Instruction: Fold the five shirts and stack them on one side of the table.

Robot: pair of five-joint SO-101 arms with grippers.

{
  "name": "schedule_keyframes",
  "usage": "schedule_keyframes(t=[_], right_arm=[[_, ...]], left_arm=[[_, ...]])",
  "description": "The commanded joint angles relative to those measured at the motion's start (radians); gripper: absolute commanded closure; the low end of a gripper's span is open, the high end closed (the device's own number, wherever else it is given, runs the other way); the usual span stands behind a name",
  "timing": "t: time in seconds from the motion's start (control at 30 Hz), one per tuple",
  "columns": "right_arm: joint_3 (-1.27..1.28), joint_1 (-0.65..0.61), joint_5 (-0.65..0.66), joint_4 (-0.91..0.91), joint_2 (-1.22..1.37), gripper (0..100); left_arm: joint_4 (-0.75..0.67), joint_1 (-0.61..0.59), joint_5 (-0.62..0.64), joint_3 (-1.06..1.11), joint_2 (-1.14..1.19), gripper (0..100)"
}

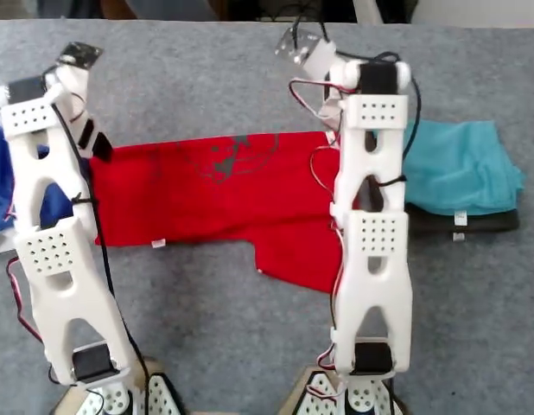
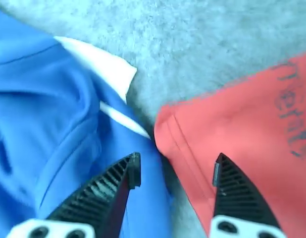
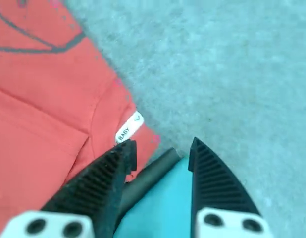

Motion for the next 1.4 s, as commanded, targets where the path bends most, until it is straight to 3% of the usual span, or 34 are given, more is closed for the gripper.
schedule_keyframes(t=[0.0, 0.3, 0.53, 0.77, 0.87, 0.93, 1.03, 1.13, 1.37], right_arm=[[0.222, -0.018, -0.02, 0.009, -0.278, 81.9], [1.3, -0.144, -0.018, -0.054, -0.97, 82.2], [1.801, -0.247, -0.028, -0.089, -1.343, 82.2], [1.977, -0.175, -0.11, -0.094, -1.529, 82.8], [2.002, -0.118, -0.114, -0.097, -1.596, 92.4], [2.011, -0.097, -0.114, -0.097, -1.636, 98.9], [2.034, -0.083, -0.112, -0.107, -1.693, 96.7], [2.077, -0.086, -0.107, -0.161, -1.745, 98.2], [2.158, -0.081, -0.014, -0.181, -1.839, 98.4]], left_arm=[[0.109, -0.03, 0.078, -0.153, -0.032, 75], [0.109, -0.104, 0.129, 0.002, -0.034, 78], [0.109, -0.133, 0.153, 0.24, -0.172, 79], [0.058, -0.199, 0.153, 0.742, -0.411, 79], [-0.02, -0.255, 0.153, 0.969, -0.557, 80], [-0.107, -0.302, 0.15, 1.133, -0.669, 86], [-0.265, -0.337, 0.149, 1.394, -0.832, 98], [-0.388, -0.348, 0.147, 1.644, -0.984, 96], [-0.423, -0.348, 0.147, 1.968, -1.306, 97]])
